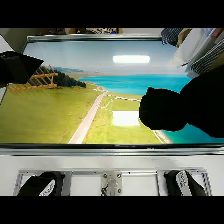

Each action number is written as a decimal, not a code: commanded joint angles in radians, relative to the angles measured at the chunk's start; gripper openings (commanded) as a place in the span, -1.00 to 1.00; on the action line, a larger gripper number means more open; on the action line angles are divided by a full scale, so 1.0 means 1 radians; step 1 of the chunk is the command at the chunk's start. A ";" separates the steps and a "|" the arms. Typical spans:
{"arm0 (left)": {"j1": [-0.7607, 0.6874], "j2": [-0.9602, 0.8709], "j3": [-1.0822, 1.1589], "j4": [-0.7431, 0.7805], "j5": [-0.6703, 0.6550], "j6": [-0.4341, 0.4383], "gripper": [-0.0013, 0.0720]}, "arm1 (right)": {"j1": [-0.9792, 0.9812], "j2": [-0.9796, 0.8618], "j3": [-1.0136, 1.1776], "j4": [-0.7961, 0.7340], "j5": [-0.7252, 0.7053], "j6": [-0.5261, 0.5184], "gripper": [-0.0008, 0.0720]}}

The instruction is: Fold the clothes and pants, and hang the long-sleeved shirts on hangers.

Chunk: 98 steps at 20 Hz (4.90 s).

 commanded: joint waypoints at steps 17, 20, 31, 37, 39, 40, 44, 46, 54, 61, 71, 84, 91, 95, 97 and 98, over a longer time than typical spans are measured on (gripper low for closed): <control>0.000 -0.001 0.000 0.000 -0.061 0.000 -0.93 | 0.000 -0.112 0.054 0.000 -0.079 -0.003 -0.96; 0.000 -0.001 0.000 0.000 -0.061 0.000 -0.93 | 0.000 -0.182 0.111 0.000 -0.079 -0.003 -0.96; 0.000 -0.001 -0.001 0.000 -0.113 0.000 -0.93 | -0.039 -0.369 0.253 0.001 -0.015 -0.002 -0.96; 0.000 -0.006 -0.001 0.000 -0.112 0.000 -0.93 | -0.087 -0.358 0.253 0.000 0.098 0.000 -0.96; 0.000 -0.006 -0.001 0.000 -0.112 0.000 -0.93 | -0.087 -0.350 0.253 0.000 0.123 0.000 -0.95; 0.000 -0.006 -0.001 0.000 -0.113 0.000 -0.93 | -0.087 -0.345 0.253 0.000 0.129 0.000 -0.92; 0.000 -0.006 -0.001 0.000 -0.113 0.000 -0.93 | -0.087 -0.317 0.253 0.000 0.129 0.000 -0.84; 0.000 -0.006 -0.001 0.000 -0.113 0.000 -0.93 | -0.087 -0.288 0.253 0.001 0.130 0.001 0.30; 0.000 -0.006 -0.001 0.000 -0.113 0.000 -0.93 | -0.080 -0.093 0.253 0.045 0.232 0.001 0.50; 0.000 -0.006 -0.001 0.000 -0.114 0.001 -0.93 | 0.046 0.056 0.253 0.237 0.516 0.000 0.50; 0.000 -0.006 -0.001 0.001 -0.167 0.011 -0.93 | 0.658 -0.089 0.209 0.480 1.243 -0.076 0.50; 0.000 0.201 -0.446 -0.002 0.151 0.007 -0.93 | 1.260 -0.339 0.066 0.481 1.251 -0.075 -0.94; 0.000 0.348 -0.606 -0.003 0.294 0.006 -0.93 | 1.260 -0.339 0.066 0.481 1.276 -0.075 -0.94; 0.000 0.385 -0.658 -0.002 0.307 -0.038 -0.93 | 1.260 -0.340 0.066 0.481 1.276 -0.075 -0.94; 0.000 0.385 -0.657 -0.003 0.311 -0.038 -0.93 | 1.260 -0.340 0.066 0.481 1.276 -0.075 -0.94; 0.000 0.385 -0.657 -0.003 0.313 -0.038 -0.93 | 1.260 -0.340 0.066 0.481 1.276 -0.075 -0.94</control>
